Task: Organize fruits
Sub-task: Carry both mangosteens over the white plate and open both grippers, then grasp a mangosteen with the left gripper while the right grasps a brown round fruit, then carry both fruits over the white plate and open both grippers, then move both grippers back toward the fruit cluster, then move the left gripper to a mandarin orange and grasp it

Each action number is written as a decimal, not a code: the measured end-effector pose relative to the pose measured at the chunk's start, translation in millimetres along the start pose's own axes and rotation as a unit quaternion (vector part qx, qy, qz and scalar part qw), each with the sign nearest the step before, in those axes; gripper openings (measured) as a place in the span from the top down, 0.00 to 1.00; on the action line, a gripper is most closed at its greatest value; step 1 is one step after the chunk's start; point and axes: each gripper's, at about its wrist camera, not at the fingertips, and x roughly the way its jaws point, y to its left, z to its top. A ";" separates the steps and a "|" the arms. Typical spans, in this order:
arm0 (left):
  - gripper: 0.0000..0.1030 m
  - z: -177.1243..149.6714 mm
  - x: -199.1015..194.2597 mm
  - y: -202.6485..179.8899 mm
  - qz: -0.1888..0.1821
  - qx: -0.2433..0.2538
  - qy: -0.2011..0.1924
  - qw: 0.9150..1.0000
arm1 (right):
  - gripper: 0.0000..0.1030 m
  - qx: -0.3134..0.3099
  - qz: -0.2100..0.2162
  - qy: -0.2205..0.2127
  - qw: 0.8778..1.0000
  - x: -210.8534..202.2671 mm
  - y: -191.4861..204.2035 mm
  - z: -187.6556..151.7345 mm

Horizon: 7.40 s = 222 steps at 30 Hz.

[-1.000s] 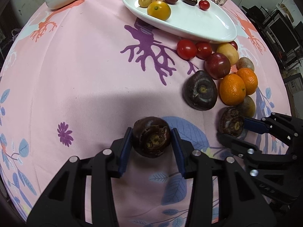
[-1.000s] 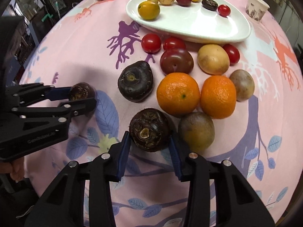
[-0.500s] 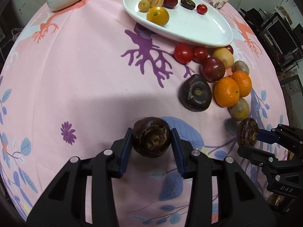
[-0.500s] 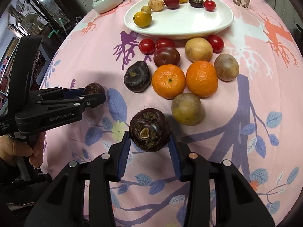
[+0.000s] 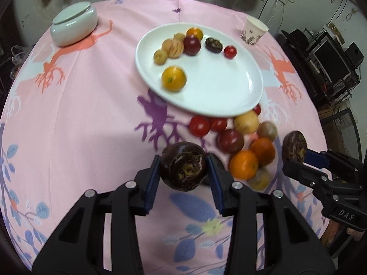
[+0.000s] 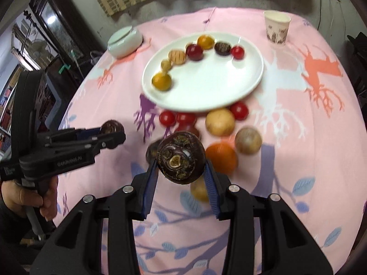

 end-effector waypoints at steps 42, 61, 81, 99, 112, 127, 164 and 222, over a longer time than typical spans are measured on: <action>0.36 5.1 19.8 8.7 0.049 -0.017 0.007 0.999 | 0.38 0.111 -0.039 0.007 0.993 14.4 -72.1 -17.3; 0.29 -40.0 30.6 -10.6 0.053 0.010 0.060 0.997 | 0.34 0.074 -0.023 0.051 0.996 22.1 -37.1 -57.1; 0.27 -40.3 40.4 -12.0 0.048 0.011 0.077 0.996 | 0.62 -0.001 -0.051 0.074 0.996 55.0 -23.6 -47.4; 0.45 -29.5 77.5 -44.6 0.062 0.075 0.089 0.991 | 0.62 0.027 -0.027 0.081 0.996 27.1 -37.5 -71.7; 0.55 -30.1 53.8 -21.0 0.034 0.021 0.086 0.996 | 0.62 0.013 -0.020 0.078 0.997 27.6 -26.4 -64.4; 0.55 -8.4 8.0 -21.4 0.008 0.018 0.034 0.999 | 0.62 0.012 0.009 0.028 0.999 8.3 -19.3 -19.3; 0.26 58.1 32.3 -19.9 0.034 -0.015 0.003 0.999 | 0.44 0.139 0.025 -0.007 0.990 41.8 -76.1 62.0; 0.21 -17.0 86.2 -91.0 0.045 0.062 0.099 0.992 | 0.28 0.178 -0.016 0.086 0.980 17.5 -83.9 -64.7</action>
